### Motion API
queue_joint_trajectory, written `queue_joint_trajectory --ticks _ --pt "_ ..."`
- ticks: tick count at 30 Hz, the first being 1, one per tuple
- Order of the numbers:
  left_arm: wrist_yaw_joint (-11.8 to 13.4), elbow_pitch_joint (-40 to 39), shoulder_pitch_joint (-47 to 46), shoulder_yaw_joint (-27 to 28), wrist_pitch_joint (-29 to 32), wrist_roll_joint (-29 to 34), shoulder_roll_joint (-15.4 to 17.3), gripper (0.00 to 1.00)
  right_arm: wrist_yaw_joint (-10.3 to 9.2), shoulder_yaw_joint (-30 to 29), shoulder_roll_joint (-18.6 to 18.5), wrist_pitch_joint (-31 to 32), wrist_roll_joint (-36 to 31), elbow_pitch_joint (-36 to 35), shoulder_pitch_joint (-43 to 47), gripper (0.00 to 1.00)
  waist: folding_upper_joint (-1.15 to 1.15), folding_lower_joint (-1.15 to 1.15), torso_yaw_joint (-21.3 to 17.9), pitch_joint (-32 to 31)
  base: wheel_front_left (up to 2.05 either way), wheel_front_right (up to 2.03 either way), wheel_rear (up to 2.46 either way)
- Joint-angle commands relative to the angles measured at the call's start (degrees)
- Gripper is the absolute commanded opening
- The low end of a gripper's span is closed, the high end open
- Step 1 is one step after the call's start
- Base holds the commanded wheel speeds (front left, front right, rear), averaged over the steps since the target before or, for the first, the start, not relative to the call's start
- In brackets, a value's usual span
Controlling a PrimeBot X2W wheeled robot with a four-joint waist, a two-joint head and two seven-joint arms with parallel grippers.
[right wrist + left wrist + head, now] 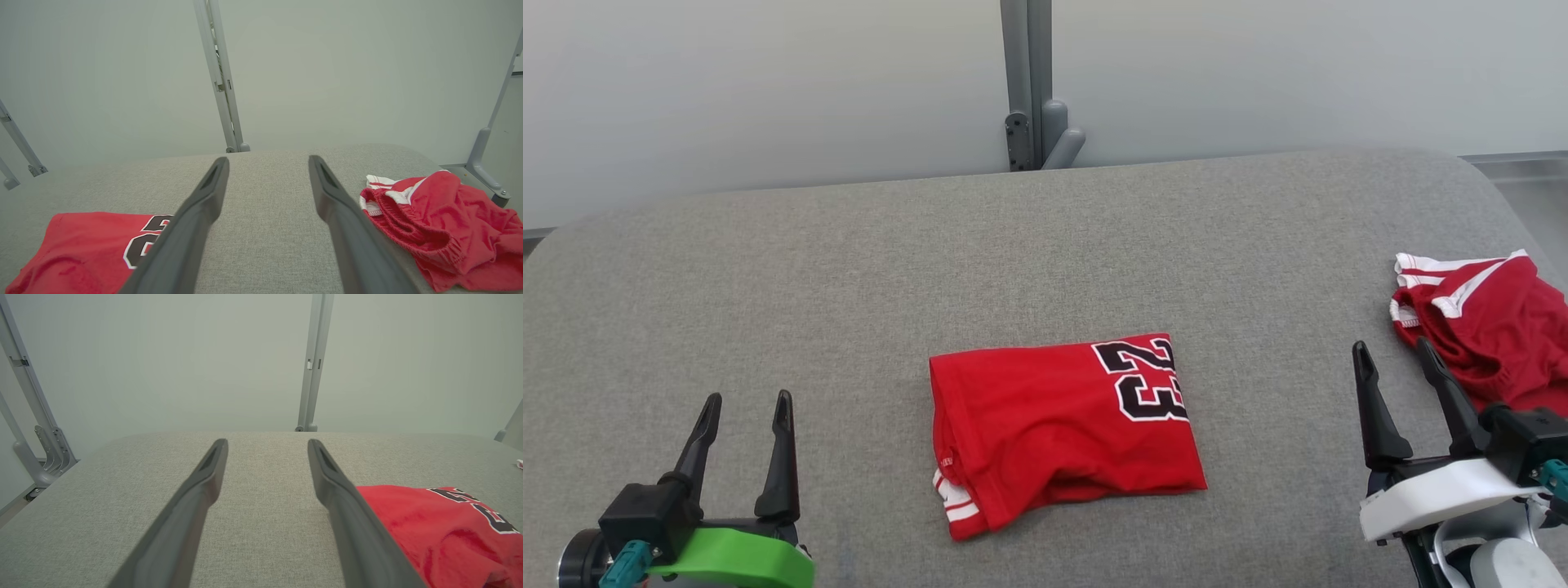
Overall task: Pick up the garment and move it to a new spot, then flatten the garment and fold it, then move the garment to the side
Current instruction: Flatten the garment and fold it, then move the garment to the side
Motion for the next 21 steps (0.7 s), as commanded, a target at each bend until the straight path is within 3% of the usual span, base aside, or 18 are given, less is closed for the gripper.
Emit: queue_joint_trajectory --ticks 1,21 --pt "0.3 0.0 0.0 -0.2 -0.1 -0.3 0.5 1.00 -0.01 -0.2 0.0 0.2 -0.5 0.0 0.4 1.00 0.00 0.00 -0.1 0.0 0.00 0.00 0.00" --pt "0.8 0.3 -0.8 -1.2 -0.2 -0.6 1.2 1.00 -0.01 -0.8 0.2 0.3 -1.1 0.8 0.7 1.00 0.00 0.00 -0.1 -0.1 0.00 0.00 0.00"
